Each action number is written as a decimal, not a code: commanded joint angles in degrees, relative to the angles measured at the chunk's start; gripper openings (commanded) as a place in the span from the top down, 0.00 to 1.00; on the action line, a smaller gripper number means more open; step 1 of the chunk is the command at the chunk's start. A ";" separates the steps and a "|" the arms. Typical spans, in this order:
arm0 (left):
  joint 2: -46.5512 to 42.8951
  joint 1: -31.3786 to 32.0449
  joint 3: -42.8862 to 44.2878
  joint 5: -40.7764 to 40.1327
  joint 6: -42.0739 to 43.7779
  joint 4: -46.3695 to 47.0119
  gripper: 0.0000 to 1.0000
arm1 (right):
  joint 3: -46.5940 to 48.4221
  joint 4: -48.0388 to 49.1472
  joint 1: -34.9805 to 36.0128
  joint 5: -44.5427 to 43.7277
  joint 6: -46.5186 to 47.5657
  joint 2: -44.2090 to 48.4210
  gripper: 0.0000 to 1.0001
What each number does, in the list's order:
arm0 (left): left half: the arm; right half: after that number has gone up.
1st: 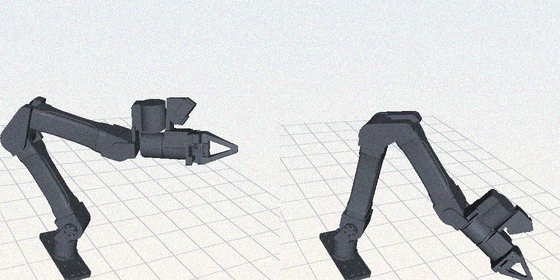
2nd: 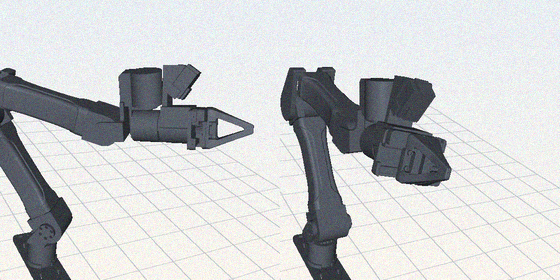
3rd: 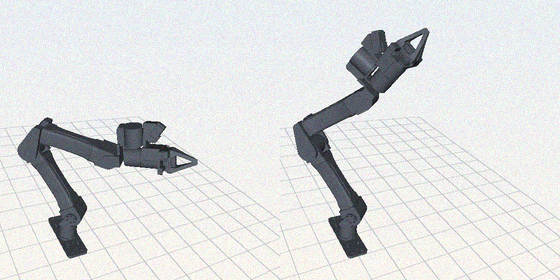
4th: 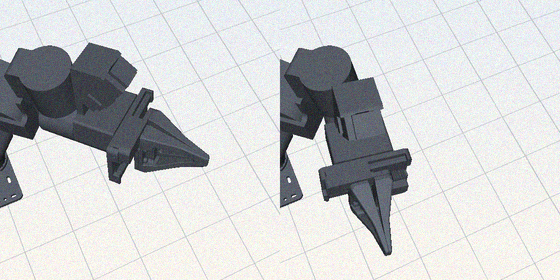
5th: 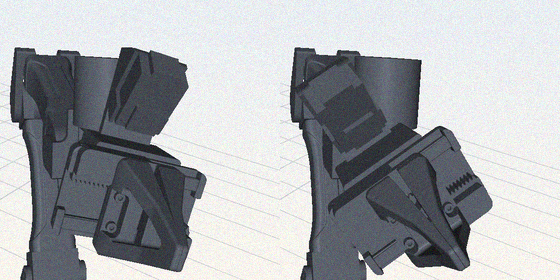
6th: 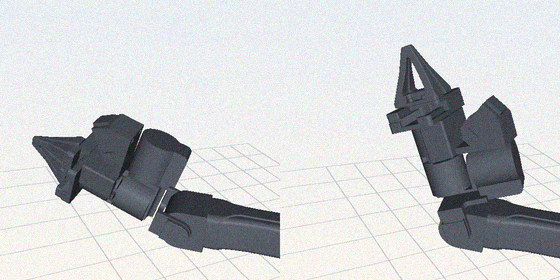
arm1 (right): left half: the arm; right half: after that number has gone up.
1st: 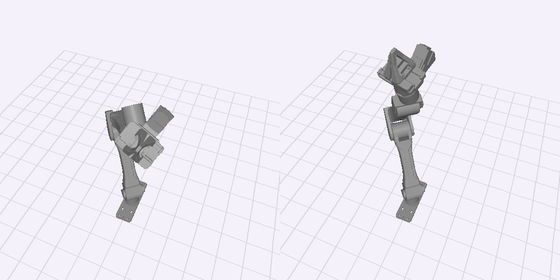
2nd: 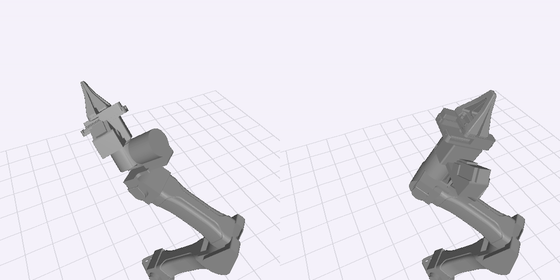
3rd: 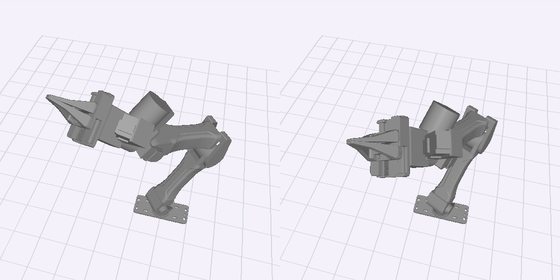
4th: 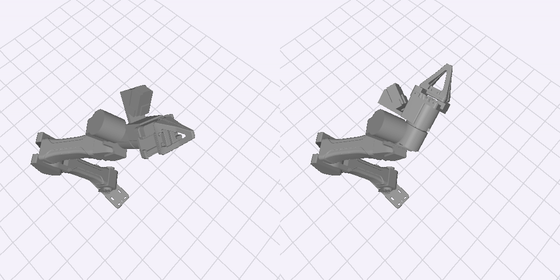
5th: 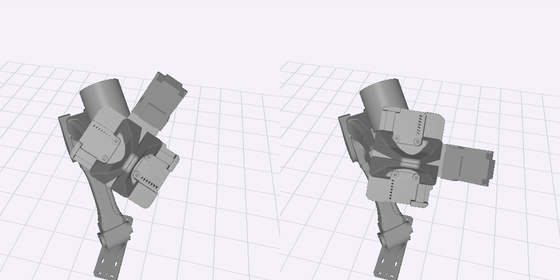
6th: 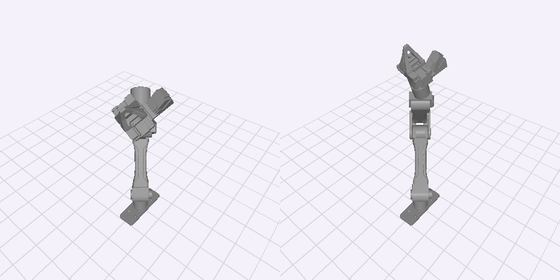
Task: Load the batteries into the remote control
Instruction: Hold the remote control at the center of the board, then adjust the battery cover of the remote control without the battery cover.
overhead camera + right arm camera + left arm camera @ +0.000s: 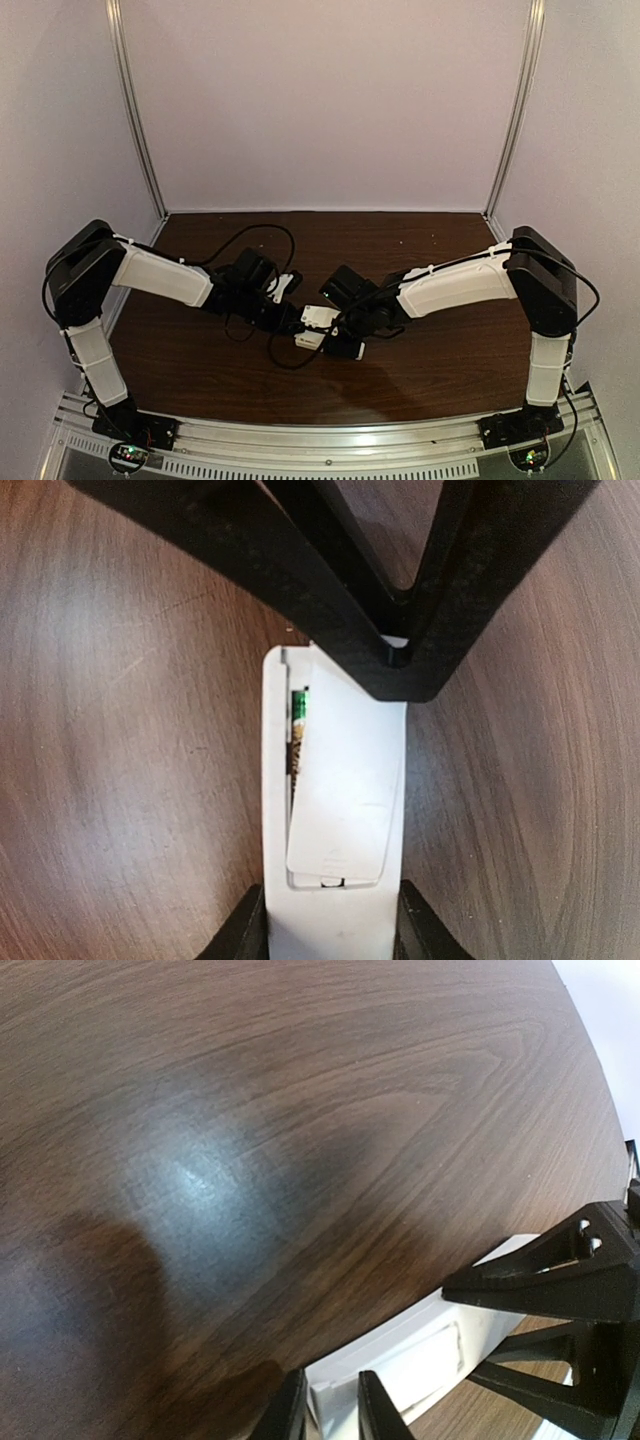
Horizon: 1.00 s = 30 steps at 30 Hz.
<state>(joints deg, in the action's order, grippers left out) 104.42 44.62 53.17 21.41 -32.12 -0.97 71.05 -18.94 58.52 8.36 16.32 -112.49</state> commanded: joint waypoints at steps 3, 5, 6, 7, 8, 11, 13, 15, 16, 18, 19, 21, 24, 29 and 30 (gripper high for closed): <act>-0.22 2.57 0.36 -1.88 0.39 -4.30 0.83 | 1.94 1.60 0.32 -3.42 -3.16 -3.16 0.88; -0.36 2.64 0.20 -1.95 0.38 -4.59 0.84 | 2.06 1.76 0.28 -3.90 -3.39 -3.33 0.89; -0.41 2.66 0.15 -1.91 0.39 -4.83 0.84 | 2.14 1.72 0.28 -3.96 -3.45 -3.39 0.90; -0.44 2.64 0.10 -1.92 0.39 -4.98 0.85 | 2.19 1.75 0.28 -4.17 -3.51 -3.51 0.90; -0.53 2.71 -0.03 -1.90 0.39 -5.13 0.85 | 2.32 1.66 0.28 -4.42 -3.63 -3.69 0.91; -0.71 2.77 -0.08 -1.86 0.39 -5.31 0.87 | 2.38 1.79 0.28 -4.40 -3.97 -3.90 0.92; -0.79 2.91 -0.08 -1.76 0.35 -5.35 0.87 | 2.50 1.78 0.28 -4.51 -4.10 -4.11 0.93; -0.88 2.98 -0.08 -1.64 0.39 -5.45 0.87 | 2.54 1.81 0.28 -4.42 -4.19 -4.29 0.94; -0.84 3.06 -0.16 -1.63 0.39 -5.44 0.87 | 2.52 1.94 0.29 -4.36 -4.24 -4.36 0.94; -0.89 3.10 -0.19 -1.55 0.32 -5.51 0.87 | 2.43 1.91 0.28 -4.44 -4.16 -4.40 0.94; -0.89 3.18 -0.25 -1.55 0.33 -5.53 0.87 | 2.39 1.97 0.30 -4.48 -4.14 -4.37 0.94; -0.92 3.30 -0.23 -1.38 0.37 -5.53 0.87 | 2.30 1.90 0.28 -4.47 -4.11 -4.44 0.94; -1.14 3.54 -0.25 -1.52 0.47 -5.64 0.86 | 2.34 2.02 0.28 -4.32 -3.95 -4.48 0.94; -1.52 3.54 -0.11 -2.11 0.46 -5.62 0.82 | 2.26 1.98 0.28 -4.08 -3.61 -4.36 0.94; -1.58 3.54 0.02 -2.30 0.46 -5.62 0.79 | 2.18 2.13 0.28 -4.10 -3.60 -4.28 0.94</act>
<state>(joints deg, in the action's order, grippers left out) 102.91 45.17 53.17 19.00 -32.25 -4.36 72.51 -20.84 58.76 6.87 15.07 -113.16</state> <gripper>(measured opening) 0.179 0.384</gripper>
